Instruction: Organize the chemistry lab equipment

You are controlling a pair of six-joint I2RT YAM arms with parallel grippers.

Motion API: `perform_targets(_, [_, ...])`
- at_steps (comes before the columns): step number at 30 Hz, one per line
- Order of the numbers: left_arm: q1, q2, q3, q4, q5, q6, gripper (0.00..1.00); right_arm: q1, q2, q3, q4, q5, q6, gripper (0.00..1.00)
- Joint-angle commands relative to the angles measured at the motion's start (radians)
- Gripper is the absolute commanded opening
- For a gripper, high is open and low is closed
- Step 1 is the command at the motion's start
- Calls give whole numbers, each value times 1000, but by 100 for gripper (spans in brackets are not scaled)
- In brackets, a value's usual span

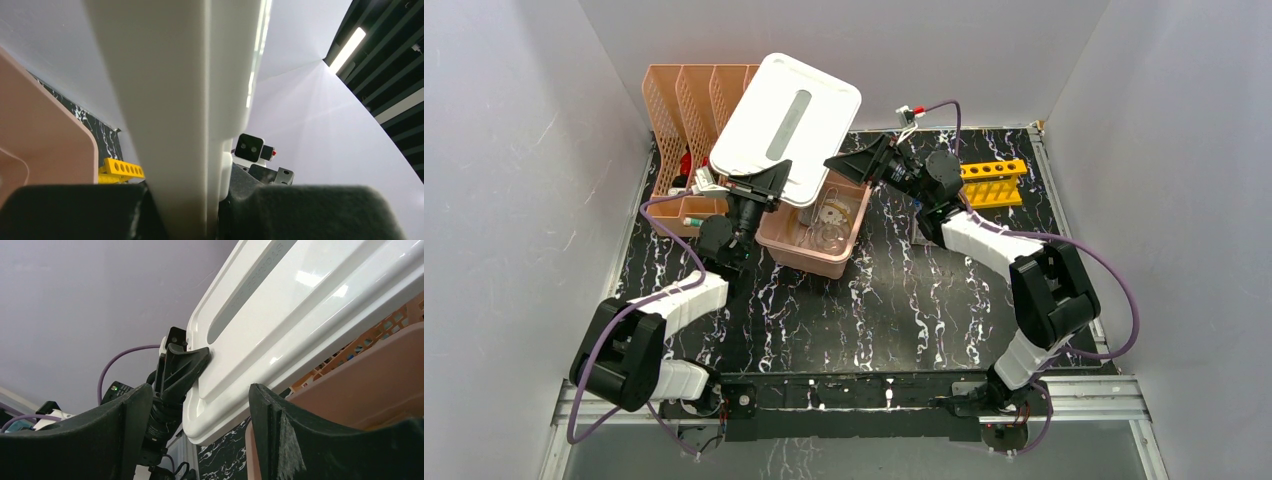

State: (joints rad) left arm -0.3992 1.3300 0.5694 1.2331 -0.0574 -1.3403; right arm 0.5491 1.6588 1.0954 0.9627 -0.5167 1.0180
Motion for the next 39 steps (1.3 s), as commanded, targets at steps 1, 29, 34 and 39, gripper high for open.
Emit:
perform_targets(1, [-17, -53, 33, 94, 67, -1, 0, 7, -23, -25, 58, 4, 12, 83])
perform_targets(29, [-15, 12, 68, 197, 127, -49, 0, 6, -156, -65, -115, 85, -132, 84])
perform_targets(34, [-15, 4, 50, 196, 129, -51, 0, 6, -58, 45, -70, 49, -103, 74])
perform_targets(39, [-15, 0, 44, 186, 137, -53, 0, 6, 8, 69, -13, 37, -47, 50])
